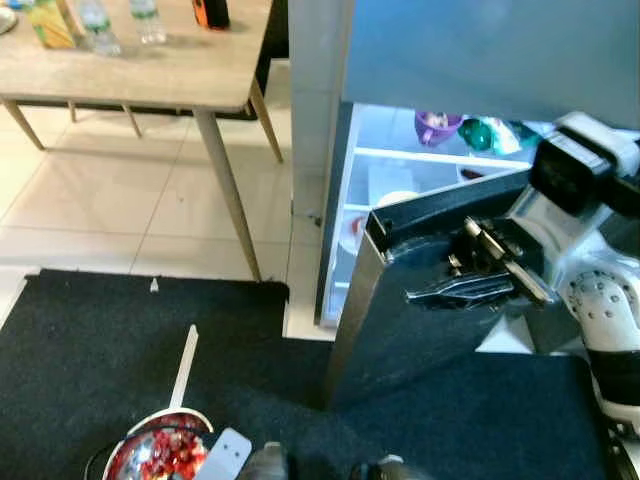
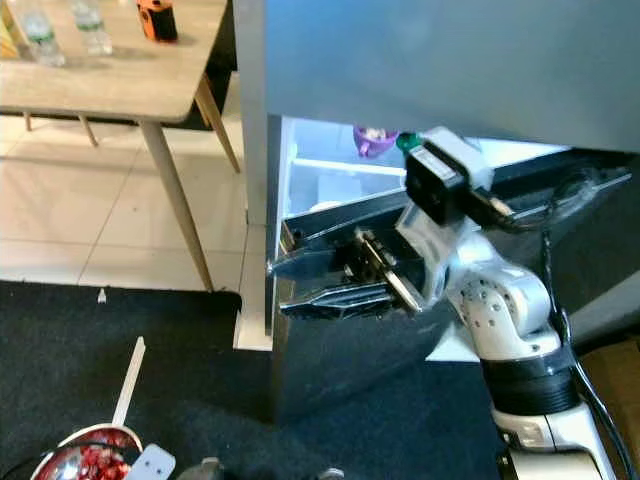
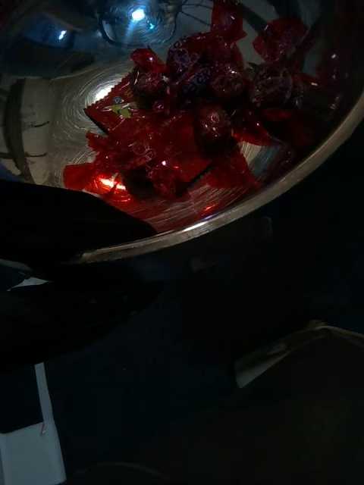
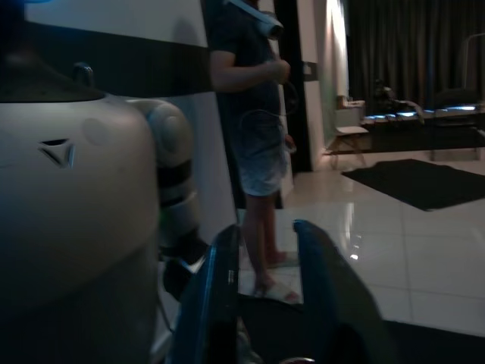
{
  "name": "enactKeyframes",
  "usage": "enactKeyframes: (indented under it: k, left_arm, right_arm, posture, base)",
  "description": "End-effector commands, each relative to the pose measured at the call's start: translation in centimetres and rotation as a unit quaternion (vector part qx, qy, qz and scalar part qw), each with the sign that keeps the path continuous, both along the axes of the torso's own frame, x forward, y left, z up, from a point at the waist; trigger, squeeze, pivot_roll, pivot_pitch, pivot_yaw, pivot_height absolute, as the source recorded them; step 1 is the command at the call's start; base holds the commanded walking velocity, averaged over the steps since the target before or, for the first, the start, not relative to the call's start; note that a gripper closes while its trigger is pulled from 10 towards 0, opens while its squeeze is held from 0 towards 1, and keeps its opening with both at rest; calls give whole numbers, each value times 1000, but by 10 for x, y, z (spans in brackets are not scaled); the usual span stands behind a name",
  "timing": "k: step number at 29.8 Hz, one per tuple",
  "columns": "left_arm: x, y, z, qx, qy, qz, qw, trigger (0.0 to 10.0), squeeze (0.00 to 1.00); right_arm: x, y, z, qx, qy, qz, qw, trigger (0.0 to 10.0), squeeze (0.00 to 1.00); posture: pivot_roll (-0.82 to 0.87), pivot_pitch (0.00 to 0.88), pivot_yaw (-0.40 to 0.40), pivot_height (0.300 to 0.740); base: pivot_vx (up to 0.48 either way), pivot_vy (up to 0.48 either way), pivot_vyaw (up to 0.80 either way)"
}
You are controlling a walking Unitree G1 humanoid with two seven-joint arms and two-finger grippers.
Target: Restocking fridge
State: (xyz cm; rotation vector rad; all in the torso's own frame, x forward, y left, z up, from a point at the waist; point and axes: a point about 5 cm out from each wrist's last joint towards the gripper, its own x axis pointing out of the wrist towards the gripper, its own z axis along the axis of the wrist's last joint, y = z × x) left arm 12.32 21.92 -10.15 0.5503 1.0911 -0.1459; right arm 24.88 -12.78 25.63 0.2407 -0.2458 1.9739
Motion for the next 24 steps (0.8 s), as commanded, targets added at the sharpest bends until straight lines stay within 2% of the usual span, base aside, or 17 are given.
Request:
enactKeyframes:
  k: [1, 7, 8, 9, 11, 12, 14, 15, 16, 17, 18, 19, 20, 21, 22, 23, 24]
  left_arm:
    - [4, -4, 1, -5, -6, -10, 1000, 10000, 0]
    - [8, -3, 2, -1, -9, -15, 1000, 10000, 0]
    - [10, -2, 3, 1, -10, -16, 1000, 10000, 0]
    - [10, -2, 3, 1, -10, -16, 1000, 10000, 0]
    - [13, 0, 4, 5, -14, -13, 1000, 10000, 0]
    - [13, 0, 4, 5, -14, -13, 1000, 10000, 0]
    - [16, 4, 6, 9, -18, -7, 1000, 10000, 0]
    - [16, 4, 6, 9, -18, -7, 1000, 10000, 0]
    - [17, 6, 7, 11, -20, -3, 1000, 10000, 0]
    - [18, 11, 8, 19, -22, 1, 1000, 10000, 0]
    - [18, 11, 8, 19, -22, 1, 1000, 10000, 0]
    - [19, 17, 10, 27, -23, 1, 999, 10000, 0]
    - [19, 17, 10, 27, -23, 1, 999, 10000, 0]
    - [19, 21, 11, 33, -24, 1, 999, 10000, 0]
    - [20, 28, 13, 43, -26, 5, 999, 10000, 0]
    - [20, 28, 13, 43, -26, 5, 999, 10000, 0]
    - [21, 34, 15, 50, -27, 7, 998, 10000, 0]
  right_arm:
    - [-6, 1, -2, -6, 3, 12, 1000, 0, 0]
    - [-13, -2, -76, -126, 88, -58, 986, 0, 0]
    - [-14, -7, -106, -173, 121, -96, 973, 0, 0]
    - [-14, -7, -106, -173, 121, -96, 973, 0, 0]
    - [-16, -20, -143, -207, 186, -151, 949, 0, 0]
    - [-16, -20, -143, -207, 186, -151, 949, 0, 0]
    - [-18, -34, -176, -239, 232, -215, 918, 0, 0]
    - [-18, -34, -176, -239, 232, -215, 918, 0, 0]
    - [-18, -39, -187, -252, 244, -240, 905, 0, 0]
    - [-15, -49, -207, -268, 271, -303, 873, 0, 0]
    - [-15, -49, -207, -268, 271, -303, 873, 0, 0]
    - [-15, -59, -227, -287, 297, -363, 836, 10000, 0]
    - [-15, -59, -227, -287, 297, -363, 836, 10000, 0]
    - [-16, -65, -239, -300, 310, -398, 810, 10000, 0]
    - [-19, -75, -257, -310, 336, -459, 762, 10000, 0]
    - [-19, -75, -257, -310, 336, -459, 762, 10000, 0]
    - [-22, -82, -268, -316, 353, -502, 724, 10000, 0]
  posture:
    - [24, 65, -48, 740]
    - [13, 53, -43, 740]
    - [14, 47, -40, 740]
    - [14, 47, -40, 740]
    - [14, 41, -40, 740]
    - [14, 41, -40, 740]
    - [11, 39, -36, 740]
    - [11, 39, -36, 740]
    - [11, 39, -36, 740]
    - [6, 40, -29, 740]
    - [6, 40, -29, 740]
    - [6, 40, -29, 740]
    - [6, 40, -29, 740]
    - [6, 40, -29, 740]
    - [10, 42, -21, 740]
    - [10, 42, -21, 740]
    - [11, 44, -19, 740]
  base:
    - [0, 0, 0]
    - [0, 0, 0]
    - [0, 0, 0]
    - [0, 0, 0]
    - [0, 0, 0]
    - [0, 0, 0]
    - [0, 0, 0]
    - [0, 0, 0]
    - [0, 0, 0]
    - [0, 0, 0]
    - [0, 0, 0]
    - [0, 0, 0]
    - [0, 0, 0]
    - [0, 0, 0]
    - [0, 0, 0]
    - [0, 0, 0]
    - [0, 0, 0]
